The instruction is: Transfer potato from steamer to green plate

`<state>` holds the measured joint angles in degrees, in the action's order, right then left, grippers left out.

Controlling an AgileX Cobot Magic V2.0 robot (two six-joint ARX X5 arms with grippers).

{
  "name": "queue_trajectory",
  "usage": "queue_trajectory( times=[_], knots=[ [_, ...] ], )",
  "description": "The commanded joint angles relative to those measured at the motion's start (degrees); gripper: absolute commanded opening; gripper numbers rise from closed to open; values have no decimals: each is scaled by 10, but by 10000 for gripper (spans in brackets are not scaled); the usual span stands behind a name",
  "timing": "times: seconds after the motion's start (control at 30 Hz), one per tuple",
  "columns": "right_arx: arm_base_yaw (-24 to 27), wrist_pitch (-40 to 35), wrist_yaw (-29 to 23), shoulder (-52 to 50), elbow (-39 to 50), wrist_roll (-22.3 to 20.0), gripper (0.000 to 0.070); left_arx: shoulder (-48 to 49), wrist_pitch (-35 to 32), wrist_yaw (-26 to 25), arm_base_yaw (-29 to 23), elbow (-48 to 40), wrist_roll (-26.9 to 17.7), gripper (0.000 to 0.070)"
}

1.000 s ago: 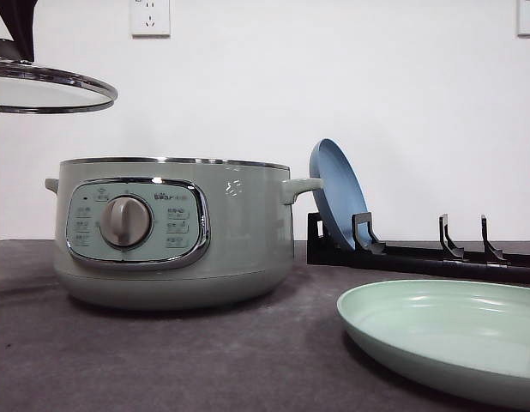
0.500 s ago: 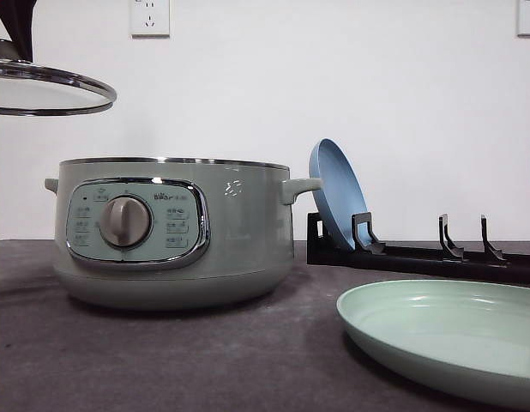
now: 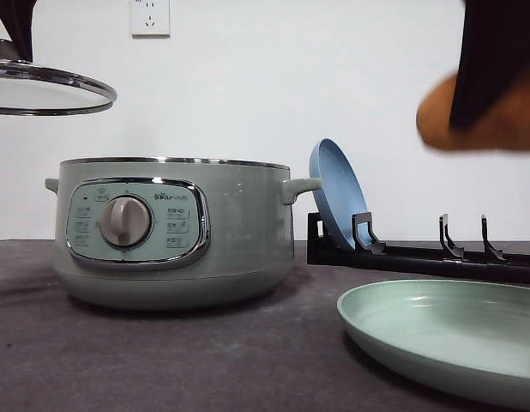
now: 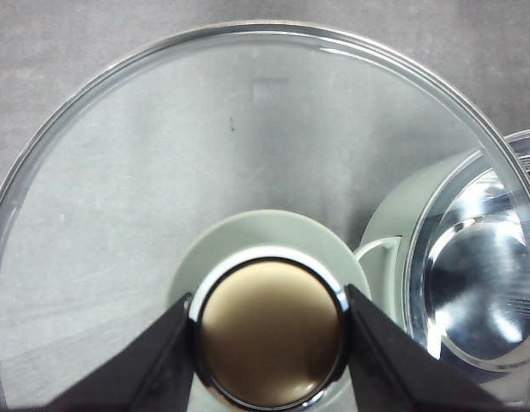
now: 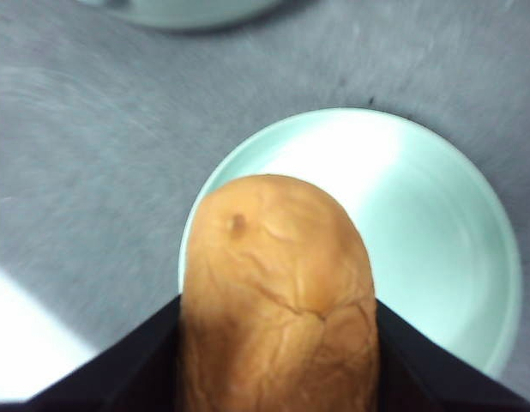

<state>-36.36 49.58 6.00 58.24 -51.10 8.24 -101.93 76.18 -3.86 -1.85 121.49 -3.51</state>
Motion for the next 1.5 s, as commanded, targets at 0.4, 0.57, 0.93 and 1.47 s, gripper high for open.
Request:
queue_trajectory(
  times=[0.4,0.57,0.93,1.47],
  knots=[
    [31,-194,-5,23,166,79,212,8,-16,-2,0,25,1,16],
    [44,-216,-15,55,174,79,212,8,-16,-2,0,25,1,16],
    [55,-264,-16,119,174,77,212,8,-16,-2,0,25,1,16],
    [55,-253,-16,107,162,78,560,8,-19,-2,0,25,1,16]
  ],
)
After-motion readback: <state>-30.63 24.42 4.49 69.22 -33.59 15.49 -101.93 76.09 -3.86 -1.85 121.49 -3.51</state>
